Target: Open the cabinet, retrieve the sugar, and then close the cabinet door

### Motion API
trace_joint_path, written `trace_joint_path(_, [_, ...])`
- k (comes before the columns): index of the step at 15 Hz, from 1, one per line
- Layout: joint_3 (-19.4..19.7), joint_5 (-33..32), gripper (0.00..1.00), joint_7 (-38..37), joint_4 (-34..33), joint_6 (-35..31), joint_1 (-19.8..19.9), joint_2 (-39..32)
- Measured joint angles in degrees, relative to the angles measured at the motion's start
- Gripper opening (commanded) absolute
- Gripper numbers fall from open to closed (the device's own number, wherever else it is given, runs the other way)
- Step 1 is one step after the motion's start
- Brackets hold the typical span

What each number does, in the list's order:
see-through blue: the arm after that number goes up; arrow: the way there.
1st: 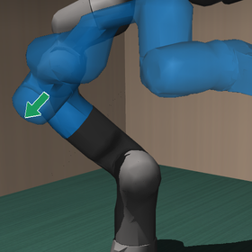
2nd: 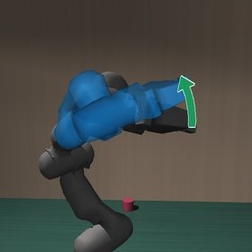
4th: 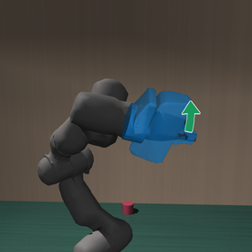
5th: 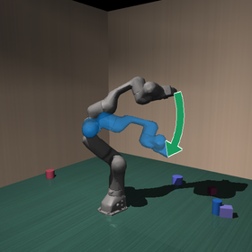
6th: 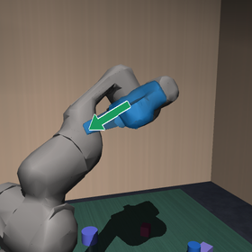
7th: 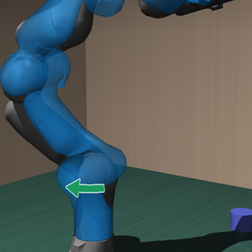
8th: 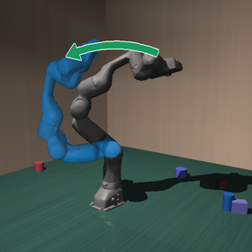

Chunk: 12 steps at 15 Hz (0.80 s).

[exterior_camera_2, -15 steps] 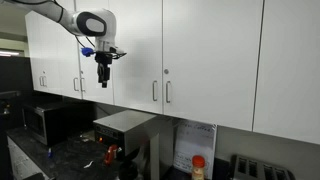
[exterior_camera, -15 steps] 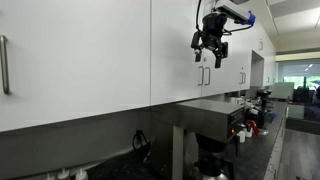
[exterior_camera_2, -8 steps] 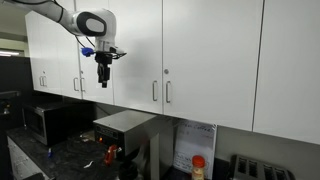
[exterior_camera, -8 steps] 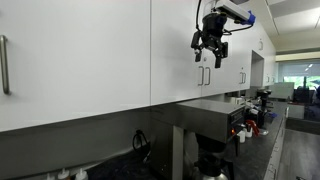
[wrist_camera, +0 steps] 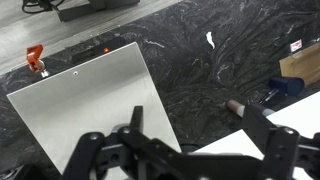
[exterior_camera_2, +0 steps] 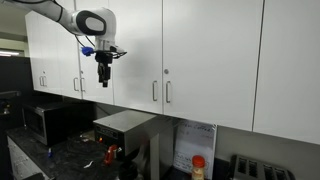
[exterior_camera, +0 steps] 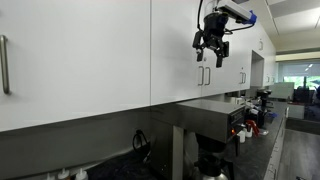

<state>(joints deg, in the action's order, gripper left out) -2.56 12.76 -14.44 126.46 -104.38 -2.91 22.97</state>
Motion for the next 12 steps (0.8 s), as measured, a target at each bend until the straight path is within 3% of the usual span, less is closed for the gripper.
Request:
trace_joint_path(4, [2.28,-1.89,1.0,4.57,0.7,1.8,1.03,3.11])
trace_joint_path(12, [10.71,-3.75,1.0,20.26,2.19,4.43,3.01,10.23])
